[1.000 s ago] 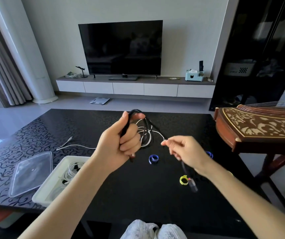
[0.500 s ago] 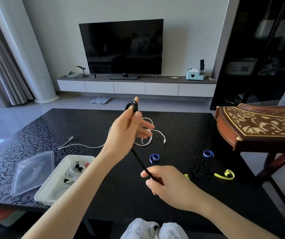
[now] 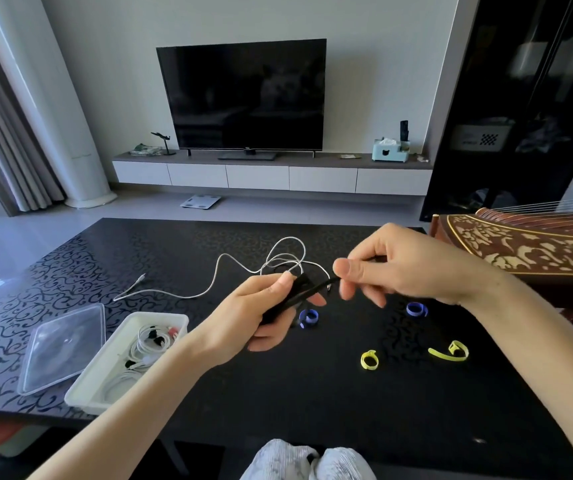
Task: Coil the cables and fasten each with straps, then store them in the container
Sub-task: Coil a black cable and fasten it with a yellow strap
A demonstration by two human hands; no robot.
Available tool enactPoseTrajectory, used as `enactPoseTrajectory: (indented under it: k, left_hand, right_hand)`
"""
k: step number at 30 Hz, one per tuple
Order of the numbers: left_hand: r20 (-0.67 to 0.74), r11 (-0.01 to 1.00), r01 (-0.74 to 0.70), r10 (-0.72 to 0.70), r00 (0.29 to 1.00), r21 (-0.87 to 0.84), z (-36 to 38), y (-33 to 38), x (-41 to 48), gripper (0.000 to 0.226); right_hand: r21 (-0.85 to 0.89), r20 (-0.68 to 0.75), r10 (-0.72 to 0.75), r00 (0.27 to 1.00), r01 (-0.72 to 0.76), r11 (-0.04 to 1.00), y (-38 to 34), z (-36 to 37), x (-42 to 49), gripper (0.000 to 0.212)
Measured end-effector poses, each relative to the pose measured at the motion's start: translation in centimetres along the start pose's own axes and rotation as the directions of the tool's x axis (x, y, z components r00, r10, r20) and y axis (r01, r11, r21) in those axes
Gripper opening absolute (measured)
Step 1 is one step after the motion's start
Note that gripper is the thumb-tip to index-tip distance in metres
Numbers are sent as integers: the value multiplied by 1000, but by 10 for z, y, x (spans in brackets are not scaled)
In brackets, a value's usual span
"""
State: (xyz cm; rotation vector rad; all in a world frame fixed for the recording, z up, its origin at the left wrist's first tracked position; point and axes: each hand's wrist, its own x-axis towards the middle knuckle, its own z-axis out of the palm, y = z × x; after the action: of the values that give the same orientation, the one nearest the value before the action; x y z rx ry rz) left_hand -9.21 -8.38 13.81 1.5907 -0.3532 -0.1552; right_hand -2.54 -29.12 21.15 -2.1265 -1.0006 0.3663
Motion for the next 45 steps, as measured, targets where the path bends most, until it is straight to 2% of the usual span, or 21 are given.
enactPoseTrajectory:
  k: [3, 7, 9, 12, 15, 18, 20, 22, 27, 28, 30, 32, 35, 39, 42, 45]
  left_hand:
    - [106, 990, 48, -34, 994, -133, 0, 2, 1, 48]
    - [196, 962, 88, -37, 980, -258, 0, 1, 4, 45]
    - [243, 928, 93, -3, 970, -361, 0, -3, 5, 43]
    - [265, 820, 79, 91, 960, -567, 3, -8, 10, 38]
    - [152, 724, -6, 153, 976, -690, 9, -9, 15, 37]
    - [-75, 713, -101, 67, 995, -694, 19, -5, 18, 46]
    - [-196, 718, -138, 2, 981, -683, 24, -1, 18, 54]
    - [-259, 721, -156, -33, 965, -675, 27, 3, 18, 57]
    - [-283, 692, -165, -60, 957, -703, 25, 3, 19, 48]
    - [-288, 692, -167, -62, 956, -702, 24, 2, 19, 47]
    - [-301, 694, -165, -79, 950, -701, 23, 1, 20, 44]
    - [-302, 686, -158, -95, 949, -710, 23, 0, 21, 43]
    - [-290, 666, -153, -99, 952, -730, 25, -1, 24, 43]
    - [-279, 651, -155, -91, 956, -743, 27, 0, 25, 46]
    - [-309, 691, -156, -102, 946, -705, 29, -1, 26, 45]
    - [-345, 759, -148, -107, 932, -634, 30, -6, 28, 44]
  right_hand:
    - [254, 59, 78, 995, -90, 963, 17, 0, 14, 46]
    - [472, 74, 57, 996, -85, 877, 30, 15, 24, 46]
    - [530, 50, 42, 998, -62, 846, 34, 28, 26, 54]
    - [453, -61, 61, 996, -27, 891, 35, 57, 28, 67]
    - [393, -277, 38, 960, 77, 916, 29, 82, 27, 63]
    - [411, -494, 9, 870, 225, 883, 24, 92, 26, 60]
    - [393, -513, -11, 858, 246, 886, 24, 99, 26, 73]
    - [375, -500, -25, 866, 243, 895, 26, 105, 25, 85]
    - [405, -362, -15, 932, 171, 898, 30, 98, 16, 115]
    - [413, -336, -25, 942, 171, 895, 30, 96, 14, 111]
    - [377, -327, -60, 943, 189, 907, 27, 96, 14, 80]
    - [336, -394, -71, 916, 216, 917, 28, 100, 16, 58]
    - [349, -520, -62, 852, 278, 895, 29, 107, 21, 47]
    - [522, -546, 62, 835, 281, 805, 25, 110, 25, 41]
    - [606, -582, 151, 799, 303, 735, 22, 110, 27, 37]
    - [536, -639, 103, 762, 345, 771, 25, 109, 29, 34]
